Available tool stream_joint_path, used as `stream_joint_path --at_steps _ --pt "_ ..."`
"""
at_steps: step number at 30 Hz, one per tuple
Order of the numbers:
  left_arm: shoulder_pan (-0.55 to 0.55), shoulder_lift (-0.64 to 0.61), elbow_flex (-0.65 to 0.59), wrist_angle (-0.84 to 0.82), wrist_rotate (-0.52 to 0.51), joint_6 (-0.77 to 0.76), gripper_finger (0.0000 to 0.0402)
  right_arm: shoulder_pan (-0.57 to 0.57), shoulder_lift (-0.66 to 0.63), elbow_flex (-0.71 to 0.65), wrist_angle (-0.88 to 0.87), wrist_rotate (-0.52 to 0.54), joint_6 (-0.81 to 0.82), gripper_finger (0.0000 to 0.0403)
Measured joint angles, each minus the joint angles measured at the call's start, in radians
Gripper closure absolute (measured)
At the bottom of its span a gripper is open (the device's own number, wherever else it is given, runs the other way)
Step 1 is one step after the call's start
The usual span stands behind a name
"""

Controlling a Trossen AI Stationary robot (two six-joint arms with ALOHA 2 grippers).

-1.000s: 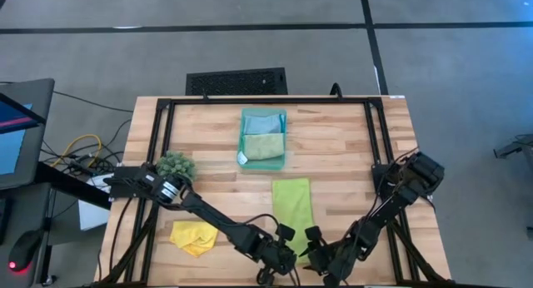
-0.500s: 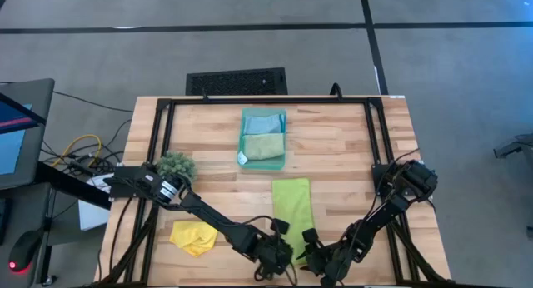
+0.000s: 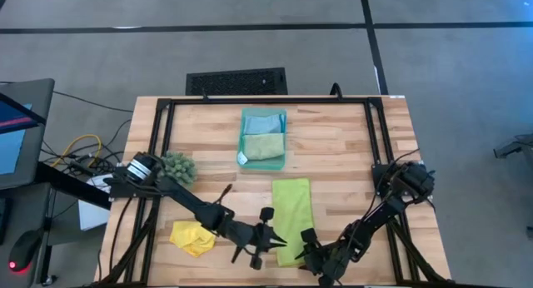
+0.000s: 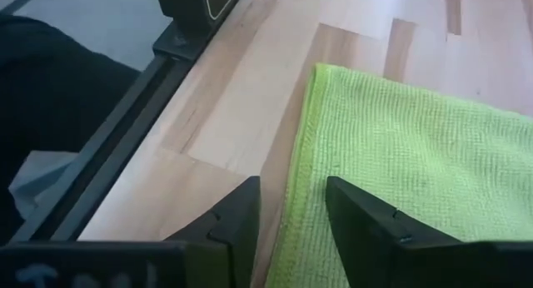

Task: Fold microfiber towels
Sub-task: Fold the light green microfiber cloth

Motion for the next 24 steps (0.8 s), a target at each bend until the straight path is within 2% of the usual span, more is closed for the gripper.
stream_joint_path --at_steps 4,12,18,24 --pt "0.018 0.027 -0.010 -0.020 0.007 -0.023 0.0379 -0.017 0.002 0.003 -0.037 -0.012 0.013 0.0266" --pt "0.047 0.063 -0.003 -0.012 0.019 -0.051 0.0379 -0.023 -0.006 0.003 -0.087 -0.003 0.010 0.0389" --pt "0.074 0.063 0.014 -0.029 0.066 -0.014 0.0379 -0.003 -0.041 0.017 -0.125 -0.082 -0.003 0.0378" --pt "0.112 0.063 0.013 -0.172 0.101 -0.010 0.0379 0.034 -0.126 0.023 -0.148 -0.213 -0.003 0.0397"
